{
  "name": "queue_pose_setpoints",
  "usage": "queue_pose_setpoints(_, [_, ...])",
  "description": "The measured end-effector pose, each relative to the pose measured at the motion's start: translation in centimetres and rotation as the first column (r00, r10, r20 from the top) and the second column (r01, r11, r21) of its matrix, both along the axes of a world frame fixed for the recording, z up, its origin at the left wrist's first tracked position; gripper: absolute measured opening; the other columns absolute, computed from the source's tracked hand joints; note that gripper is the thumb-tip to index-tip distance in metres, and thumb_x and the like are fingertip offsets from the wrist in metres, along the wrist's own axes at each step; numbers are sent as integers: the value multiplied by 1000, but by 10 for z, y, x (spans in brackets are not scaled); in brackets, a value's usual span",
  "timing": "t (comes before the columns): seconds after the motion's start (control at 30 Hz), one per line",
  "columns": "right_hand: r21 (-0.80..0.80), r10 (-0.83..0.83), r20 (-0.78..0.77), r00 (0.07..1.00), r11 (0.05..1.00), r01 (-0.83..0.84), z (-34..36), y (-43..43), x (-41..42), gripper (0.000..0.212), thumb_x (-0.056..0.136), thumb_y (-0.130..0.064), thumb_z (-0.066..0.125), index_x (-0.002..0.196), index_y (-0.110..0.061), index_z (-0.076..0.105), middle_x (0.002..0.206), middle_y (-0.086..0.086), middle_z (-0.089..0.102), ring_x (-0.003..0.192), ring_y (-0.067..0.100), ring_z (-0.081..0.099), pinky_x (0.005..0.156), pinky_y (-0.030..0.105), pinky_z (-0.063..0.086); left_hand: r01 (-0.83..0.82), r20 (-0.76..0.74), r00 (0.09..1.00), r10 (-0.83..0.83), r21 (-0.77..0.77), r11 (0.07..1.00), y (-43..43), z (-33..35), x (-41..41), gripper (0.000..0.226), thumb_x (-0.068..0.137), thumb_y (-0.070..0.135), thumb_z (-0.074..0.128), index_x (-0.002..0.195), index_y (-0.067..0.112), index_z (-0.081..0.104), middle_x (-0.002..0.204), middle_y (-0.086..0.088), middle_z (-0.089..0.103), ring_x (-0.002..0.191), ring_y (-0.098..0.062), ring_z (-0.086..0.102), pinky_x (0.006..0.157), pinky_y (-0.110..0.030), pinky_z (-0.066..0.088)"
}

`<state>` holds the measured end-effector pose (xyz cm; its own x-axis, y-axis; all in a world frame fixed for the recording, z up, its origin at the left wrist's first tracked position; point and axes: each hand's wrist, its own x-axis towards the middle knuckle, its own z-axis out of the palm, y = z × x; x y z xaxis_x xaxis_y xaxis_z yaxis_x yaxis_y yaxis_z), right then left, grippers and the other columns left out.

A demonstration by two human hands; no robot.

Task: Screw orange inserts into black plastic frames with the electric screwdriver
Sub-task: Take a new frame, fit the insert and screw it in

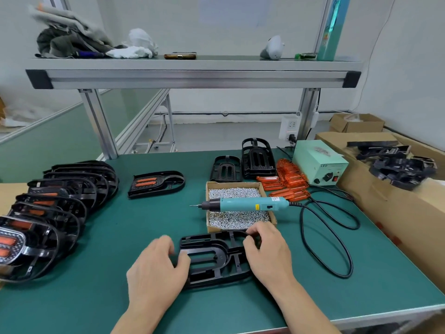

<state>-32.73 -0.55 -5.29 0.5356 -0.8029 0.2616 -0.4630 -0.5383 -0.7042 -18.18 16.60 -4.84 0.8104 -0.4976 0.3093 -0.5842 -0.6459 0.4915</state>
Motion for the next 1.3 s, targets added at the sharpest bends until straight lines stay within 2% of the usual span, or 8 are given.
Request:
queue_pose_setpoints(0.17, [-62,-12,179,984,998,23,0,-1,0,11,92,-27,64,84,-31,58,86,-16,56,83,6,54,72,22,42,250,33,968,-248,-76,965,-13,-3,13,32,89,27,70,118,16,63,105,6,58,103,-20,49,91,-37,42])
queue_pose_setpoints(0.33, [-121,-28,335,942,990,72,20,-19,-2,17,91,-10,67,85,-25,63,82,-12,57,73,12,53,66,27,44,299,-42,952,-304,-106,948,-17,-6,20,20,95,28,61,111,21,71,98,9,55,102,-18,51,95,-39,43])
queue_pose_setpoints(0.43, [-203,-43,310,950,973,110,44,-52,-1,14,93,-10,65,86,-22,64,86,-9,59,76,11,55,70,30,46,293,-50,952,-302,-133,947,-16,-9,21,19,95,20,63,112,20,73,97,10,55,101,-14,49,95,-36,42])
queue_pose_setpoints(0.67, [-169,-70,-260,963,985,26,80,-158,20,24,95,-9,61,108,-26,72,116,-1,57,106,22,59,96,38,48,293,-117,942,-314,-169,941,-16,-12,26,42,92,-5,50,120,18,71,100,16,54,105,-4,45,91,-11,29])
queue_pose_setpoints(0.87, [-29,52,-604,796,996,-87,71,-200,34,40,84,-6,76,116,-30,73,122,-2,66,98,14,57,87,26,48,269,-152,942,-300,-196,943,-16,-14,28,45,90,-7,49,119,18,72,101,17,55,106,7,42,90,0,26])
queue_pose_setpoints(1.03, [28,131,-741,659,986,-165,72,-207,42,49,83,-7,74,126,-29,68,130,-1,61,104,16,54,87,27,45,268,-157,942,-296,-179,947,-16,-13,28,44,90,-7,49,118,18,72,102,19,54,107,-3,45,90,0,25])
queue_pose_setpoints(1.2, [12,141,-785,603,977,-213,72,-208,46,51,84,-4,70,131,-23,66,138,4,57,120,23,55,104,34,48,266,-157,943,-293,-172,948,-16,-14,29,44,90,-7,49,118,18,72,102,20,54,107,-6,45,90,-2,26])
queue_pose_setpoints(1.3, [0,146,-772,619,973,-229,69,-208,44,47,86,-1,67,128,-23,67,131,4,58,106,21,56,92,30,49,264,-160,943,-291,-172,949,-16,-14,29,44,90,-6,48,118,18,72,102,19,54,107,-5,45,90,0,26])
